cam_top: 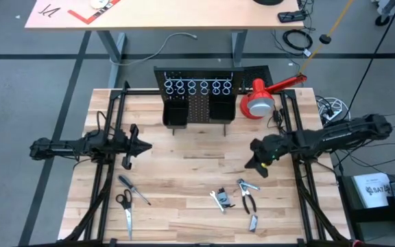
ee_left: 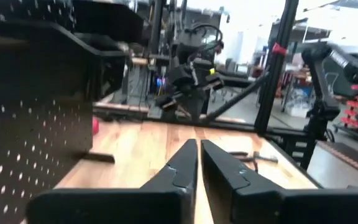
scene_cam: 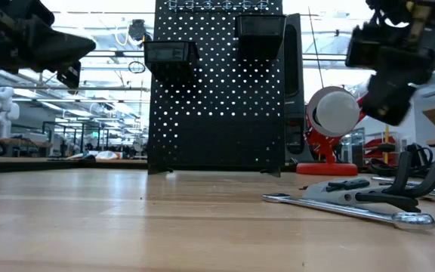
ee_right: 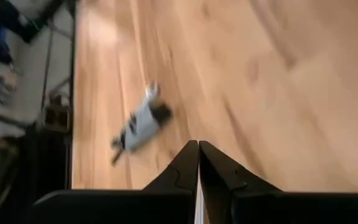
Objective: Hang tools onto peg board
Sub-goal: Put the black allen wrench set into the top black basket on the pegboard
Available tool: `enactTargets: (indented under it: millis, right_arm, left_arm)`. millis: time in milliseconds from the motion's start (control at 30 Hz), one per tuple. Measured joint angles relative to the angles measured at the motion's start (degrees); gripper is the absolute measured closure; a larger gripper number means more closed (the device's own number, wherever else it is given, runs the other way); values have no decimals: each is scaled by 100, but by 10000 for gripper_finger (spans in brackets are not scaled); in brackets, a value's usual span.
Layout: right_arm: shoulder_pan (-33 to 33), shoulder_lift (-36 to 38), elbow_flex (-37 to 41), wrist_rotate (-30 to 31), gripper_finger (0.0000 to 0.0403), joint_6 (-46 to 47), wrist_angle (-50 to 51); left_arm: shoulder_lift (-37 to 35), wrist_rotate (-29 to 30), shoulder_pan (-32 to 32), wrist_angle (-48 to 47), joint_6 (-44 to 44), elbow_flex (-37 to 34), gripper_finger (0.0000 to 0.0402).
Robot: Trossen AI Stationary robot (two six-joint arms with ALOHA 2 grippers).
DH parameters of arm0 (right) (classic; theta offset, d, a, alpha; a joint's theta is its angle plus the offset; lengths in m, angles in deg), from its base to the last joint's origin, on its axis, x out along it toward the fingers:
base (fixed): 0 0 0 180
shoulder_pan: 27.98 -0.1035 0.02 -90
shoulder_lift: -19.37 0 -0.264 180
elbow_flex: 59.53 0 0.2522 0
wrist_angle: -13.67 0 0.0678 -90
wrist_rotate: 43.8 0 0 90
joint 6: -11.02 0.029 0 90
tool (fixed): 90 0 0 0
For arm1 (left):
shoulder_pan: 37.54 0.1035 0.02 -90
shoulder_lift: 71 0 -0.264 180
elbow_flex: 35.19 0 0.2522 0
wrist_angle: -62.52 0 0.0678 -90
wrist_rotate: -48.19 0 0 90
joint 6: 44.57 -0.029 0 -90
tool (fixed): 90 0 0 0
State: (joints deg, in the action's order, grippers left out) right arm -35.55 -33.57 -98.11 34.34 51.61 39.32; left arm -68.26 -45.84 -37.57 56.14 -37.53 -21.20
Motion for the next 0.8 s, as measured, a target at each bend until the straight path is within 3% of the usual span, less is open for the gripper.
enactTargets:
  millis: [333,600,800]
  right_arm:
    - [-902,-706,0,-50,392,333,59]
    - [-943,-882,0,-12,391,474,-15]
    - [-1044,-914,0,164,340,414,-33]
  left_arm:
    - [14,-3,0,-104,-42,0,396]
    - [13,-29,0,-88,-18,1,398]
    - [13,-31,0,-88,2,0,398]
